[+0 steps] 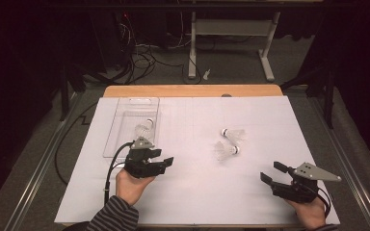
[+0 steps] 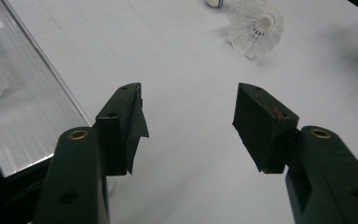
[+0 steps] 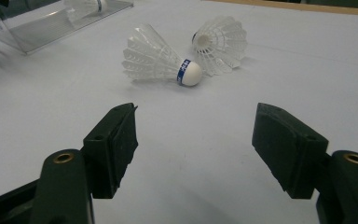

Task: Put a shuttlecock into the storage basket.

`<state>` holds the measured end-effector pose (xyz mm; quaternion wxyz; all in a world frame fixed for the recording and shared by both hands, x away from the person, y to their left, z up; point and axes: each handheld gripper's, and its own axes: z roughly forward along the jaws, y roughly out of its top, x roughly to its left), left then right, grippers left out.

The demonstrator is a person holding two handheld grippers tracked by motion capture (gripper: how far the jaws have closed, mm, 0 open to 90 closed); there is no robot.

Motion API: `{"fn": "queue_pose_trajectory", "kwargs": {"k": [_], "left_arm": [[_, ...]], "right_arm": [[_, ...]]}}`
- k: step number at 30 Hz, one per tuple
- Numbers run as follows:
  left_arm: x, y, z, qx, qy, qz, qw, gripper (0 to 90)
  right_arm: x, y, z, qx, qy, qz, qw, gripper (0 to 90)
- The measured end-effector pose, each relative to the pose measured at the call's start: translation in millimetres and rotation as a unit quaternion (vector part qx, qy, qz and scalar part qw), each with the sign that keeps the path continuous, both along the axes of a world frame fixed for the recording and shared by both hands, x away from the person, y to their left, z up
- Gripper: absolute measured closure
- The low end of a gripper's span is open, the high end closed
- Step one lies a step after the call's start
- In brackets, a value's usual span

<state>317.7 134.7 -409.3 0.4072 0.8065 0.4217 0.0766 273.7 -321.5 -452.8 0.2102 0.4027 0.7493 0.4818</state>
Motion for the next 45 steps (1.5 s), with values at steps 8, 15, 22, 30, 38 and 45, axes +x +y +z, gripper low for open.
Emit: {"fn": "queue_pose_trajectory", "kwargs": {"k": [8, 15, 22, 30, 38, 45], "left_arm": [[5.0, -10.4, -1.0, 0.010, 0.010, -0.005, 0.9999, 41.6], [9.3, -15.7, -1.3, 0.013, 0.024, -0.011, 0.9996, 41.5], [10.1, -22.4, -0.7, 0.022, 0.022, -0.015, 0.9994, 41.2], [12.6, -29.5, -0.5, 0.031, 0.025, -0.021, 0.9990, 40.7], [17.0, -38.5, -0.5, 0.045, 0.031, -0.028, 0.9981, 40.6], [20.9, -45.2, -0.2, 0.052, 0.036, -0.033, 0.9974, 42.1]], "right_arm": [[-0.3, -0.3, 0.1, 0.001, 0.000, 0.000, 1.0000, 31.3], [-0.2, -0.1, 0.1, 0.000, -0.001, 0.000, 1.0000, 31.3], [0.2, 0.1, 0.2, 0.001, 0.000, 0.004, 1.0000, 31.3], [-0.2, 0.0, 0.5, 0.001, -0.002, 0.006, 1.0000, 31.4], [-0.9, 0.3, 0.8, 0.002, -0.002, 0.007, 1.0000, 31.4], [-0.7, 0.3, 0.7, 0.002, -0.002, 0.007, 1.0000, 31.4]]}}
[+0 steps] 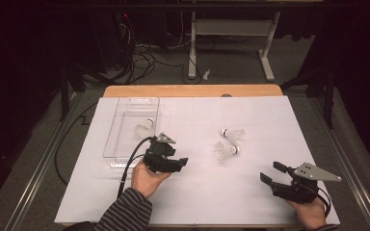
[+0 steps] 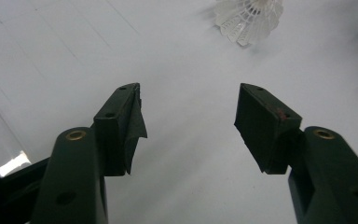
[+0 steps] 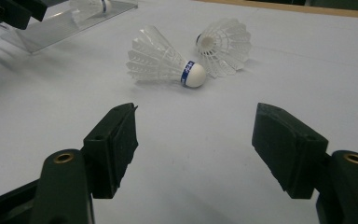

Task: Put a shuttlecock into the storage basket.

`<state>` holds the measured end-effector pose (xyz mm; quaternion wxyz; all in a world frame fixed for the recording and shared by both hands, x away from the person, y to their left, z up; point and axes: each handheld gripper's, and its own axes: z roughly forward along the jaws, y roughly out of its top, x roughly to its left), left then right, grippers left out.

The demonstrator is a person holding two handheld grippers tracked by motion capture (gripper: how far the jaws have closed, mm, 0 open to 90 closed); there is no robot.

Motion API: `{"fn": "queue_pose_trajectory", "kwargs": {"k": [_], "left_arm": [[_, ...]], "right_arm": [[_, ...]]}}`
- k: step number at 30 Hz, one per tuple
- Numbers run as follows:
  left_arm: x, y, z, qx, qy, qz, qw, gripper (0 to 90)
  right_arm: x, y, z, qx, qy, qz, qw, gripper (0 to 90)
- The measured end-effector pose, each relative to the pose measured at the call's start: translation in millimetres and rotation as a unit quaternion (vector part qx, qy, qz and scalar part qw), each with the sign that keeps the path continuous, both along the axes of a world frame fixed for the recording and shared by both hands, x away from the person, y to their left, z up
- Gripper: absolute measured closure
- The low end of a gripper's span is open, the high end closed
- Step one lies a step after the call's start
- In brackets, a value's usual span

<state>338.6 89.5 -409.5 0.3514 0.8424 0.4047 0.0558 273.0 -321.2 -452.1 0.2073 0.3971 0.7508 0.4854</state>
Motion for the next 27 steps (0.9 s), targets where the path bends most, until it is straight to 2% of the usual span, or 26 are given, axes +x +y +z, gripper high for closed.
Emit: {"fn": "queue_pose_trajectory", "kwargs": {"k": [14, 27], "left_arm": [[6.5, -8.9, -1.5, 0.000, 0.015, -0.009, 0.9998, 42.8], [16.2, -32.2, 0.4, 0.015, 0.029, -0.031, 0.9990, 42.5]], "right_arm": [[0.0, 0.0, -0.1, 0.000, 0.000, 0.000, 1.0000, 31.4], [-0.1, -0.4, -0.1, -0.002, -0.001, 0.000, 1.0000, 31.5]]}}
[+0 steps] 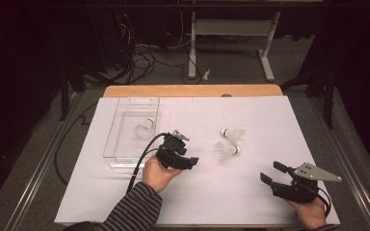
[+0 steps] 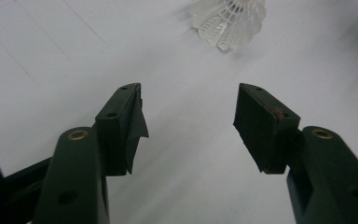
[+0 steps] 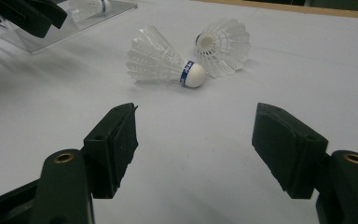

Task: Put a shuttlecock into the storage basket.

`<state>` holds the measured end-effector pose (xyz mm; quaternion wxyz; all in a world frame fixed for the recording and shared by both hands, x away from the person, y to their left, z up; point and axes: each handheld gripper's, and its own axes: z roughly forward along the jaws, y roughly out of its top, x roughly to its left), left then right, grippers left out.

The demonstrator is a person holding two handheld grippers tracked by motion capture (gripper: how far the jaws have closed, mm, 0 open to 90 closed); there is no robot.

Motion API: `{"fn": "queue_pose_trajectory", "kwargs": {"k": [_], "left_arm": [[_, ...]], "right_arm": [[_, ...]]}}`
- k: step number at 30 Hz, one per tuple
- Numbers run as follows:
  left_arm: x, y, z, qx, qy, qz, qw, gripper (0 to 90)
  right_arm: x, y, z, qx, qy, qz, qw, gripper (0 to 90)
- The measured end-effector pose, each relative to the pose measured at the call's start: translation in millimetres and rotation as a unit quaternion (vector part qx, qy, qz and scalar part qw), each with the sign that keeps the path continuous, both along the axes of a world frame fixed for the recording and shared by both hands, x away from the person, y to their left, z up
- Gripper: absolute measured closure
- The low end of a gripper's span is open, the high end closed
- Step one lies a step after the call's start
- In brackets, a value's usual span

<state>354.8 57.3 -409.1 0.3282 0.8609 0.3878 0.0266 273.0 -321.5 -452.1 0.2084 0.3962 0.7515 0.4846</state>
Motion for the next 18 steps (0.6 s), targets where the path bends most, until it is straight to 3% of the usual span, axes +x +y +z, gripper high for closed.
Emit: {"fn": "queue_pose_trajectory", "kwargs": {"k": [18], "left_arm": [[9.3, -19.5, 0.0, 0.006, 0.015, -0.011, 0.9998, 41.9]], "right_arm": [[-0.5, -0.1, 0.3, 0.000, -0.002, 0.000, 1.0000, 31.4]]}}
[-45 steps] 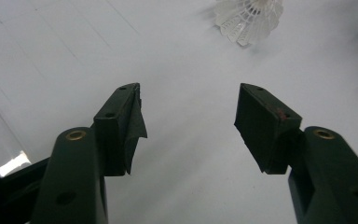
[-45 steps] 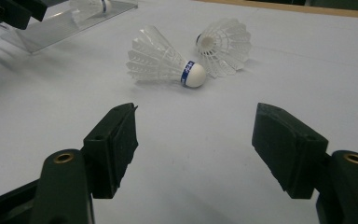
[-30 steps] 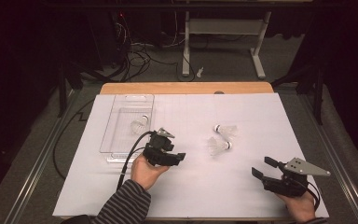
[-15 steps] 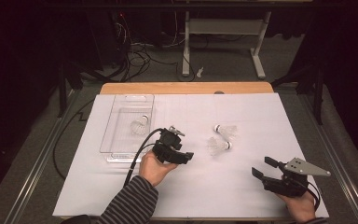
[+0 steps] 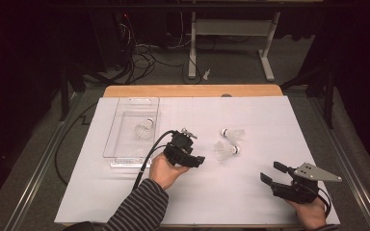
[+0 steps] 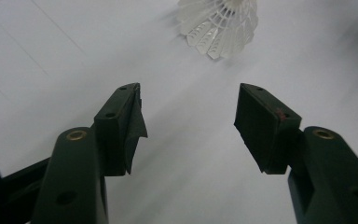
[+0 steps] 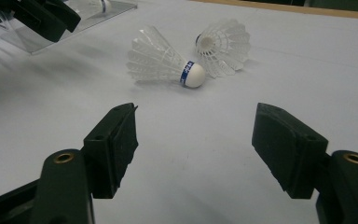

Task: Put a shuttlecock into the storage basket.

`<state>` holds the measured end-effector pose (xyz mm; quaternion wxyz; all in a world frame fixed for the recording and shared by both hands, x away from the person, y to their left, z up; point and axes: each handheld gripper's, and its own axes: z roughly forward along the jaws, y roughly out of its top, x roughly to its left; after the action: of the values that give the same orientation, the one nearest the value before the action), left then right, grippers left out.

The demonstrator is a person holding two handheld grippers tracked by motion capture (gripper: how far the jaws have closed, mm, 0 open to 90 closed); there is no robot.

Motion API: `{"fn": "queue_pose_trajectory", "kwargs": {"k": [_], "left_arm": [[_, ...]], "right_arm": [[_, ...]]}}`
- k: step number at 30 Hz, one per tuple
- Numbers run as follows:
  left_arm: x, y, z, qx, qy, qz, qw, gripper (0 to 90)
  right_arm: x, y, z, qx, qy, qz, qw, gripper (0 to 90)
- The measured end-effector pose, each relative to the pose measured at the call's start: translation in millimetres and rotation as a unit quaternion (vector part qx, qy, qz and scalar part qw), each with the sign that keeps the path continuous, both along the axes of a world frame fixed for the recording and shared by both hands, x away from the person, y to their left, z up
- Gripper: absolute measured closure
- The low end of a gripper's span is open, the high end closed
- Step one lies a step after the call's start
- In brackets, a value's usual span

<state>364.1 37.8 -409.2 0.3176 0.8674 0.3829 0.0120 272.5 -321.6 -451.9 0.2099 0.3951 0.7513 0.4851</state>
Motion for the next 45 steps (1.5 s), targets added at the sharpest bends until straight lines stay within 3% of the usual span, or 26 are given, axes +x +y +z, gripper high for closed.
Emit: {"fn": "queue_pose_trajectory", "kwargs": {"k": [45], "left_arm": [[18.2, -58.9, 2.6, 0.025, 0.031, -0.050, 0.9980, 42.6]], "right_arm": [[-1.0, 0.1, 0.2, 0.002, 0.000, 0.001, 1.0000, 31.4]]}}
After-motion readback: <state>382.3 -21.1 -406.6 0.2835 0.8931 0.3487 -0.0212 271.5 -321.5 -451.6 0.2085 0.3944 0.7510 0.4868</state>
